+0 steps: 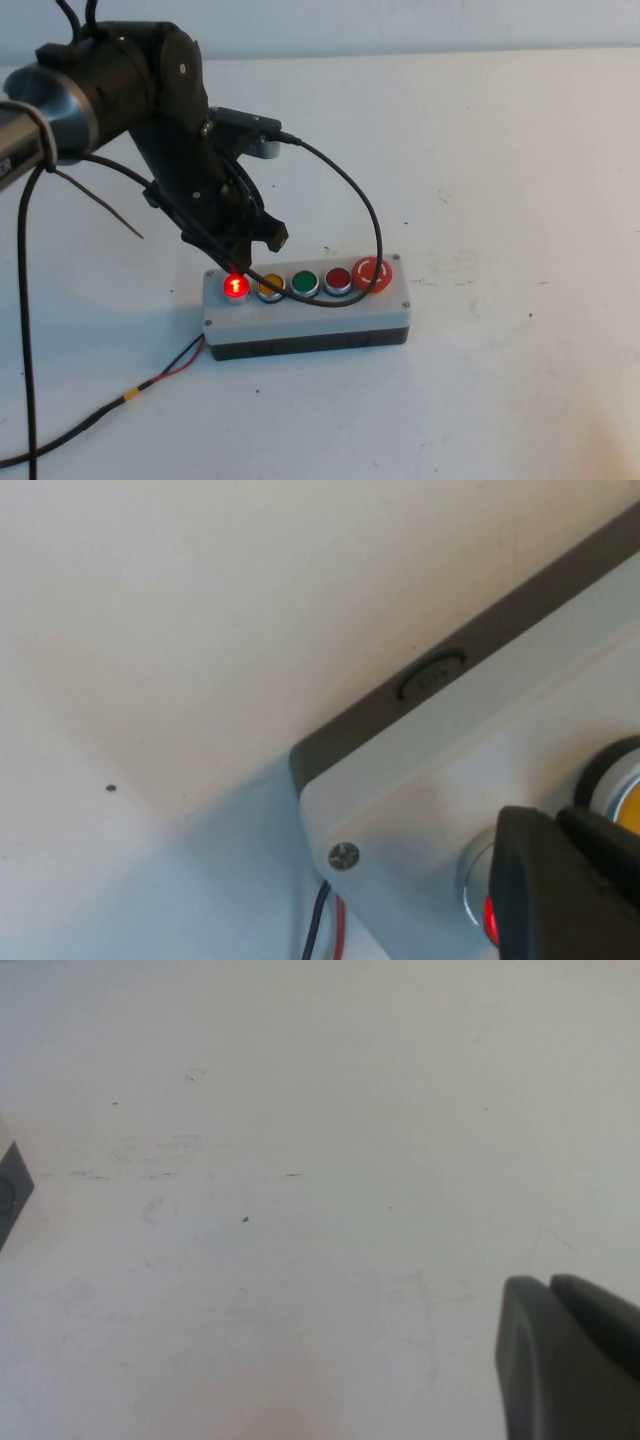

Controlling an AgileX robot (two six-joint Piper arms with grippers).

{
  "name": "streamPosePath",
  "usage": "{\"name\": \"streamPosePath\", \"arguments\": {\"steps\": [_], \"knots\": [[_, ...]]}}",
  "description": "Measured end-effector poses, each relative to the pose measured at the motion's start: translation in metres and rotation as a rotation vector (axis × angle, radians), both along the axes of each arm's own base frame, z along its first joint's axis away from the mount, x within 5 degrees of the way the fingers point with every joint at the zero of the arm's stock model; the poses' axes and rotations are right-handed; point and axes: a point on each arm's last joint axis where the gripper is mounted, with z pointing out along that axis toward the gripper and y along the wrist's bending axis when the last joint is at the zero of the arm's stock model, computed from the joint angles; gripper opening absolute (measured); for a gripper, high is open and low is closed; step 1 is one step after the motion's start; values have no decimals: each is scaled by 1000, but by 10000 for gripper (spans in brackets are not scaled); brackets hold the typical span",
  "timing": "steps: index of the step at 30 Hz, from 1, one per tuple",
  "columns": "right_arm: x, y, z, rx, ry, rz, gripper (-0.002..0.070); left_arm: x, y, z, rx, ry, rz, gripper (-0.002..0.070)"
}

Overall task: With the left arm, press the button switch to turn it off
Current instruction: Press the button to turn off

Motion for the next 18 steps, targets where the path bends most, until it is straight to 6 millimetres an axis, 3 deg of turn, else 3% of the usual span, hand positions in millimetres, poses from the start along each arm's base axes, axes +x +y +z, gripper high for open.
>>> {"name": "streamPosePath", "arguments": {"steps": [18], "knots": [[0, 0, 0, 0, 0, 0, -16, -4, -2, 8, -7, -19, -14, -3]]}}
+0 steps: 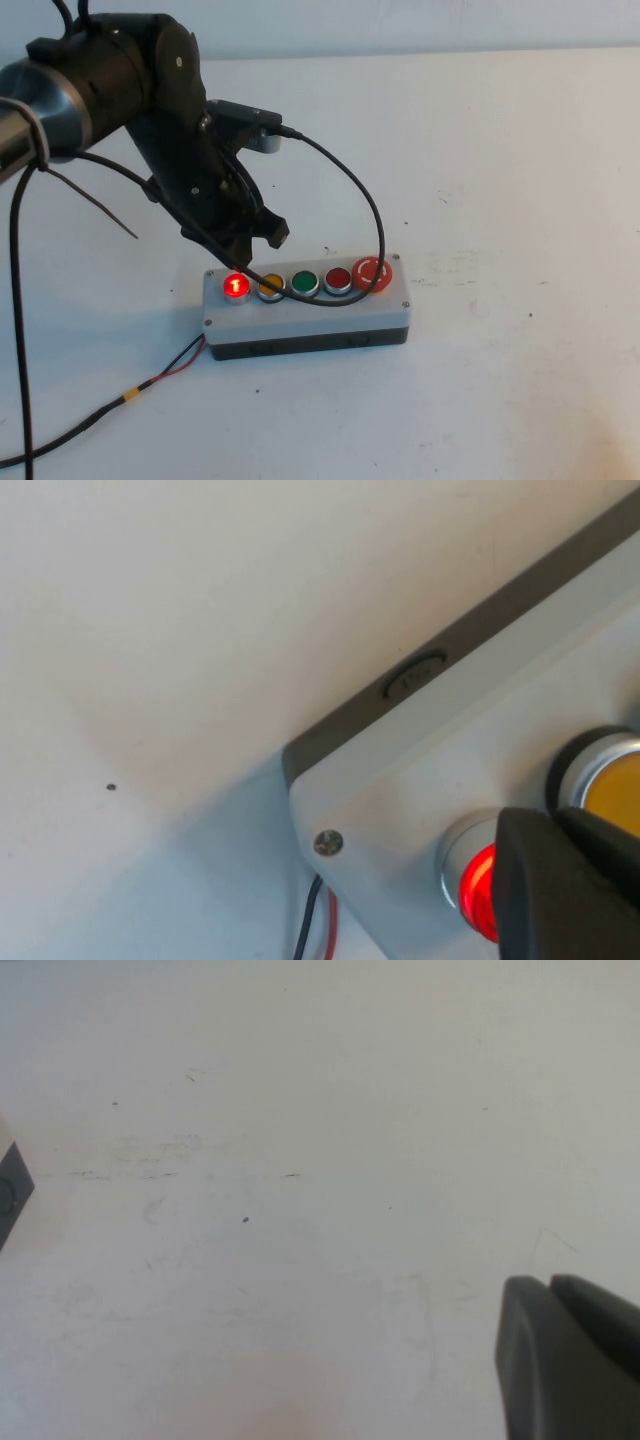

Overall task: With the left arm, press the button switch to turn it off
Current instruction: Press the button to turn off

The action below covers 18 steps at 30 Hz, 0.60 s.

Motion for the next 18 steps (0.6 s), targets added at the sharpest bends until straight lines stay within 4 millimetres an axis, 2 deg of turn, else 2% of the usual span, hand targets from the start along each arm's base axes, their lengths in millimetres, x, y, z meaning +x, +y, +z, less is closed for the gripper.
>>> {"name": "streamPosePath", "arguments": {"steps": [4, 11, 18], "knots": [[0, 0, 0, 0, 0, 0, -16, -4, -4, 3, -26, 8, 15, -3], [0, 0, 0, 0, 0, 0, -16, -24, -9, 24, -35, -32, -23, -3], [0, 0, 0, 0, 0, 0, -16, -19, -7, 11, 5, -13, -19, -3]]}}
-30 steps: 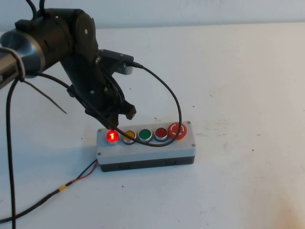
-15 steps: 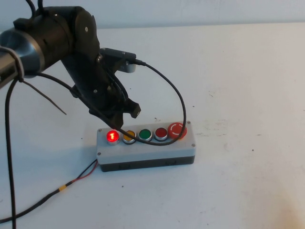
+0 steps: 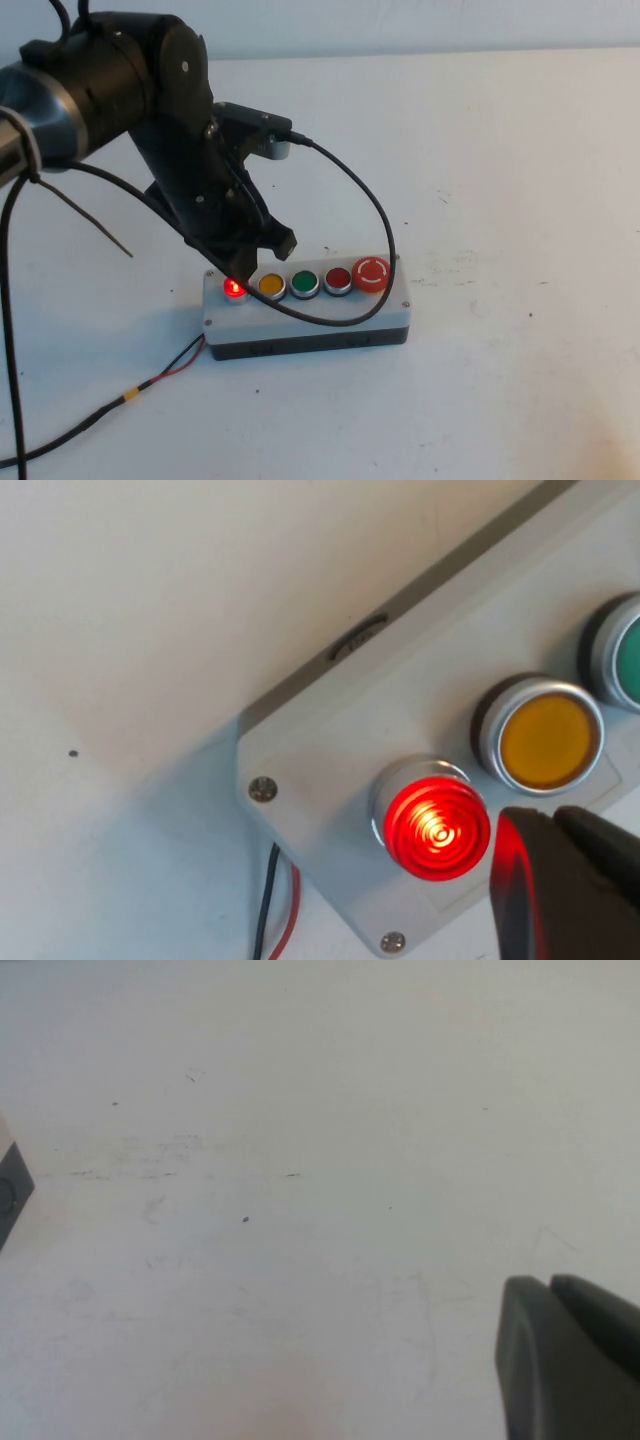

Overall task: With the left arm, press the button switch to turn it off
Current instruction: Press the button to turn off

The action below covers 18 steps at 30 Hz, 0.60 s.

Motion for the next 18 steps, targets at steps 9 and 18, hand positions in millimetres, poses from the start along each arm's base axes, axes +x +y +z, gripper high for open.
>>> {"name": "streamPosePath", "arguments": {"steps": [9, 18], "knots": [[0, 0, 0, 0, 0, 0, -16, 4, -2, -13, 19, 31, 1, -3], [0, 0, 0, 0, 0, 0, -16, 9, 1, -20, 49, 36, 8, -3]]}}
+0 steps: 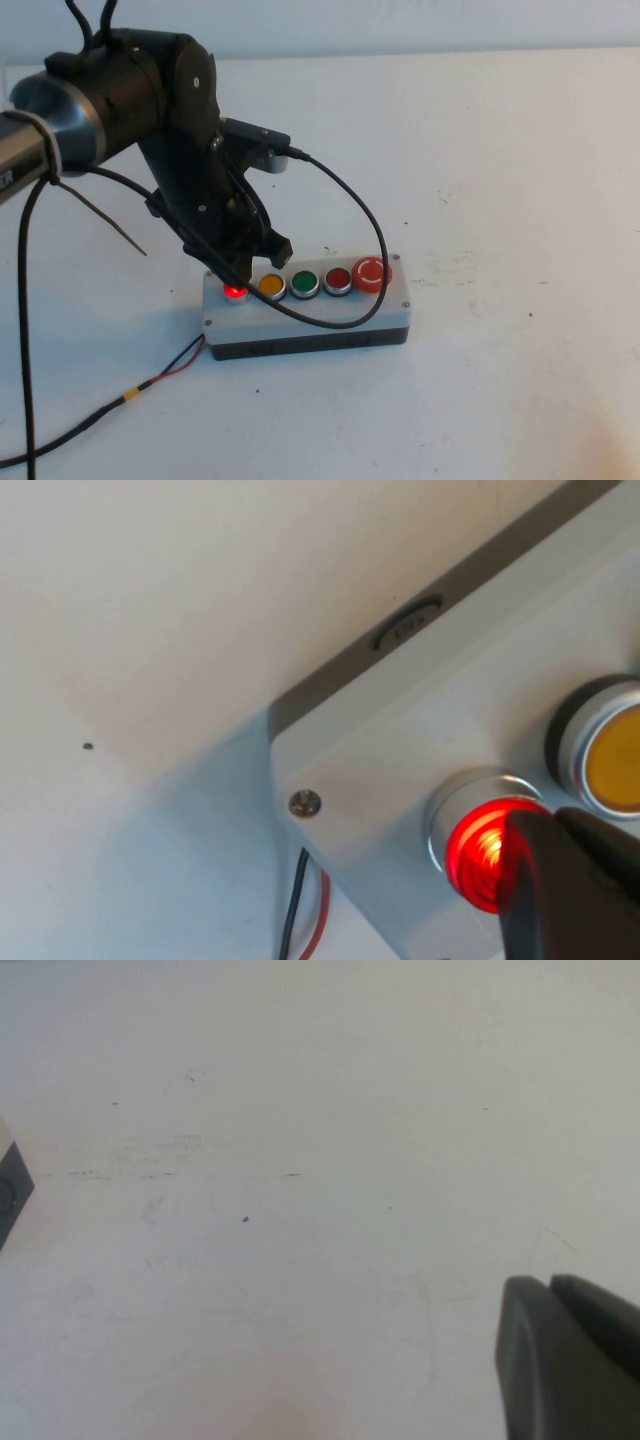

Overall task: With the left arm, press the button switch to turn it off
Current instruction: Press the button to turn off

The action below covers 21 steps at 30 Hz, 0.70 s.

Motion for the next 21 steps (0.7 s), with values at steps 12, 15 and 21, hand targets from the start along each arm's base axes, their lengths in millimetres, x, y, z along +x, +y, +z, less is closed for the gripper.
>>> {"name": "streamPosePath", "arguments": {"steps": [12, 15, 21], "knots": [[0, 0, 0, 0, 0, 0, -16, 2, 0, -2, 2, 8, 5, -3], [0, 0, 0, 0, 0, 0, -16, 3, 0, -6, 7, 20, 6, -3], [0, 0, 0, 0, 0, 0, -16, 4, 0, -5, 8, 25, 6, -3]]}}
